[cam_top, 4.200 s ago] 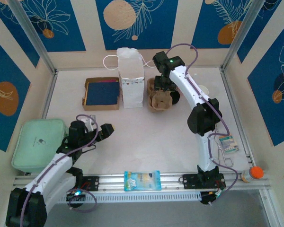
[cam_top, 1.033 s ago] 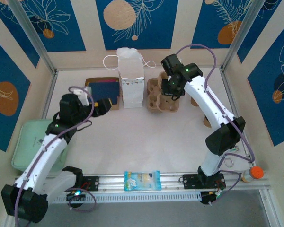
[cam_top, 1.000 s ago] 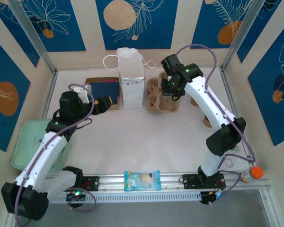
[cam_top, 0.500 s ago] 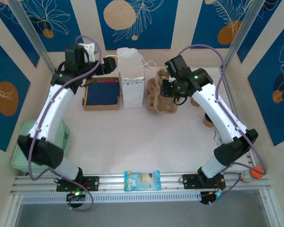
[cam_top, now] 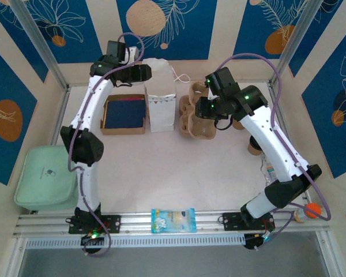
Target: Pack the takeout coffee
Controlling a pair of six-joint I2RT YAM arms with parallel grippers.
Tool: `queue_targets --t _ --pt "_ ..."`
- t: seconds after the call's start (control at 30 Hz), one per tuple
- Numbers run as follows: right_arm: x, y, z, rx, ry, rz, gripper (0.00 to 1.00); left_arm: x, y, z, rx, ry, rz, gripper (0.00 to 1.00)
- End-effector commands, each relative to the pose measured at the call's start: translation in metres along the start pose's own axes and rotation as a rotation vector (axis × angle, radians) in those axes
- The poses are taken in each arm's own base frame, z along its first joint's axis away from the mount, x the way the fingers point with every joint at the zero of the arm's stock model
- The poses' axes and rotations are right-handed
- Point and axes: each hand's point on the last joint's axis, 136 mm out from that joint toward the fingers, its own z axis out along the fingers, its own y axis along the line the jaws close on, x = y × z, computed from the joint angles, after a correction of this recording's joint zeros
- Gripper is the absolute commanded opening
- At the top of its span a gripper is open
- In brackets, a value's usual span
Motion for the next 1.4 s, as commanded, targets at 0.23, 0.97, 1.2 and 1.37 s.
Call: queue_targets --t 0.23,0.97,1.2,1.37 --pt "-0.001 0.012 -0.021 -0.062 -0.027 -0.023 0.31 0.007 0.003 0.003 -0.047 0.033 -0.004 0.40" --pt "0.002 0.014 -0.050 -0.084 -0.070 -0.049 0.31 0.038 -0.036 -0.041 0.025 0.050 -0.055 0.11" --pt "0.003 0.012 -0.057 -0.094 -0.089 -0.062 0.32 0.070 -0.053 -0.068 0.053 0.039 -0.096 0.11" --pt "0.000 0.009 -0.063 -0.096 -0.103 -0.070 0.32 0.085 -0.076 -0.091 0.113 -0.010 -0.172 0.12"
